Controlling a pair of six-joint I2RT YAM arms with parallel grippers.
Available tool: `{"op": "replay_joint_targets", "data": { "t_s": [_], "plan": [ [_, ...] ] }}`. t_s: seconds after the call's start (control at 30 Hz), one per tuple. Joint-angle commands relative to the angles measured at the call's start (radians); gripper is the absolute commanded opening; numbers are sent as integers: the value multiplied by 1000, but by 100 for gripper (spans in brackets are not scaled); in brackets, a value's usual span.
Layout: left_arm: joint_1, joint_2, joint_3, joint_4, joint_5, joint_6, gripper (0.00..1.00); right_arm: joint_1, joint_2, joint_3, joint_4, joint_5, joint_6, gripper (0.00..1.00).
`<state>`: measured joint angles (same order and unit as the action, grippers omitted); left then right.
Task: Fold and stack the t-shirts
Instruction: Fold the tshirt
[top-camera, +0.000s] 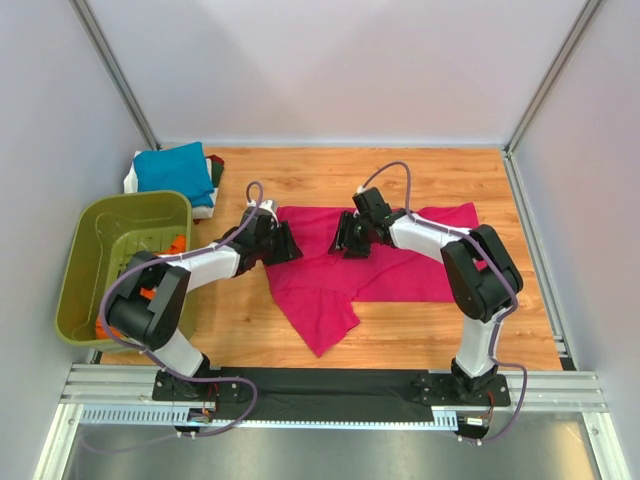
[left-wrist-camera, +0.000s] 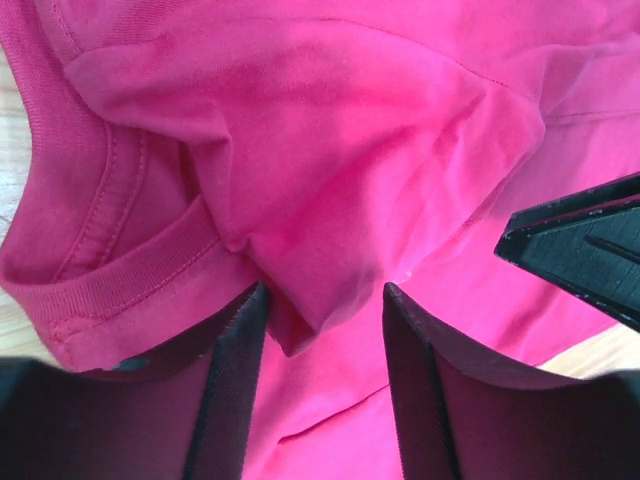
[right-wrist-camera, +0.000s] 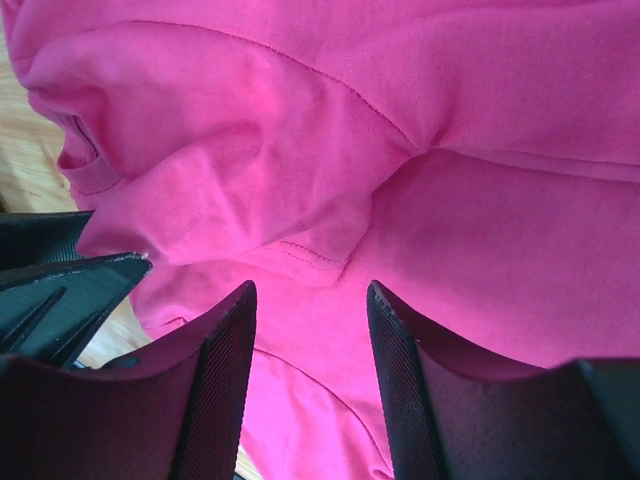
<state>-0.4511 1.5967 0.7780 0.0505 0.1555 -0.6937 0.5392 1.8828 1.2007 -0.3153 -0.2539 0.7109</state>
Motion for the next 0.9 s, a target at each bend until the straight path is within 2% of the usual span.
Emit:
{"op": "replay_joint_targets", "data": {
  "t_s": [0.0, 0.03, 0.1, 0.13, 0.27, 0.33, 0.5, 0.87],
  "plan": [
    [2, 9, 4, 66, 15, 11, 52, 2, 13, 10, 42, -5, 13, 49],
    [2, 8, 6, 68, 15, 8, 49, 4, 18, 11, 42, -7, 13, 49],
    [3, 6, 9, 63, 3, -4, 33, 4, 19, 11, 42, -8, 13, 49],
    [2, 5, 10, 60, 0, -9, 21, 5, 21, 11, 42, -7, 15, 48],
    [2, -4, 23, 25, -14, -30, 3, 10, 21, 8, 47, -12, 18, 48],
    [2, -12, 26, 17, -17, -52, 0, 15, 22, 4, 50, -12, 19, 47],
    [2, -33, 41, -33, -7, -157, 0, 22, 32, 0, 61, -18, 30, 45],
    [2, -107, 72, -109, 32, -289, 0, 27, 41, -9, 90, -19, 36, 43]
  ]
}}
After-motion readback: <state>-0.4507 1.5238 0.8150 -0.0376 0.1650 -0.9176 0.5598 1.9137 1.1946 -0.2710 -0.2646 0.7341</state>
